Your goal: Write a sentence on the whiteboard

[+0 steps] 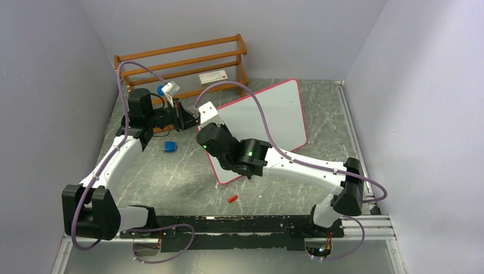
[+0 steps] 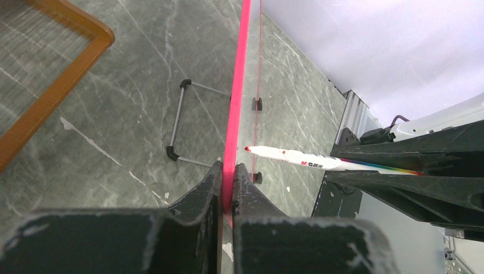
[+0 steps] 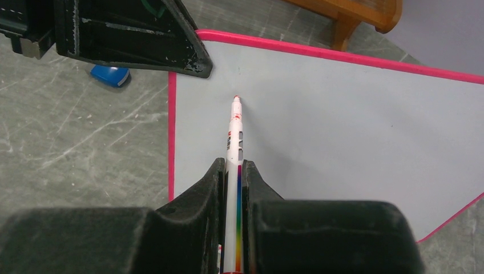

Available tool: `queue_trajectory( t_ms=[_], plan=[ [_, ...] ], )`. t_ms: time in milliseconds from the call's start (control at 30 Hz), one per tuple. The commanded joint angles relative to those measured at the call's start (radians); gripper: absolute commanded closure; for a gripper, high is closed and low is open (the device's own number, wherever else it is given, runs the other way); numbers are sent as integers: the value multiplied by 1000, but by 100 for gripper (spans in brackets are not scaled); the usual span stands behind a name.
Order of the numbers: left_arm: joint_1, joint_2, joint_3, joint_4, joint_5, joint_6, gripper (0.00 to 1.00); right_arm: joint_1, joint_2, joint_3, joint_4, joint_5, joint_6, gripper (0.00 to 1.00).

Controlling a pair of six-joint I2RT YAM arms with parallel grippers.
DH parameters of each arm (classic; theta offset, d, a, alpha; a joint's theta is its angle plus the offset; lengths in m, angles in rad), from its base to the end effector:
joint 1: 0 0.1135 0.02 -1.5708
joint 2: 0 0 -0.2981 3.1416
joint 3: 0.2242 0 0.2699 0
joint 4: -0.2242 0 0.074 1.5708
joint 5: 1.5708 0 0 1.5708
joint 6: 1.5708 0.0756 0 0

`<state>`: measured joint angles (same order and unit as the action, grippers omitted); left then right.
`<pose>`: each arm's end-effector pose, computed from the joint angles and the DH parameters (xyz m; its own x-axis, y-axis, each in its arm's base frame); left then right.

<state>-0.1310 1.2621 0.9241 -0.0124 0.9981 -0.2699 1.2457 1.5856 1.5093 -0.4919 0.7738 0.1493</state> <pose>0.2946 -0.1029 0.3274 -0.5556 -0.0725 -0.8283 0.7318 0.4304 -0.5285 0.1776 0.3615 0.3824 -0.2428 -0.3872 -0.8894 -0.4586 0.8538 -0.2465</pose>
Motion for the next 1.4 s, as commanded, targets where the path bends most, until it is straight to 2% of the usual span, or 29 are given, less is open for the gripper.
queue_trajectory(
  t_ms=[0,967,1367],
  plan=[
    [-11,6,-19,-3,14,23,95,-10,19,34,-10,4,7,100],
    [-21,10,-18,-4,22,27,95,-16,47,54,50,-53,-30,100],
    [-20,12,-16,-8,16,30,95,-15,60,58,-15,-102,-14,100]
  ],
)
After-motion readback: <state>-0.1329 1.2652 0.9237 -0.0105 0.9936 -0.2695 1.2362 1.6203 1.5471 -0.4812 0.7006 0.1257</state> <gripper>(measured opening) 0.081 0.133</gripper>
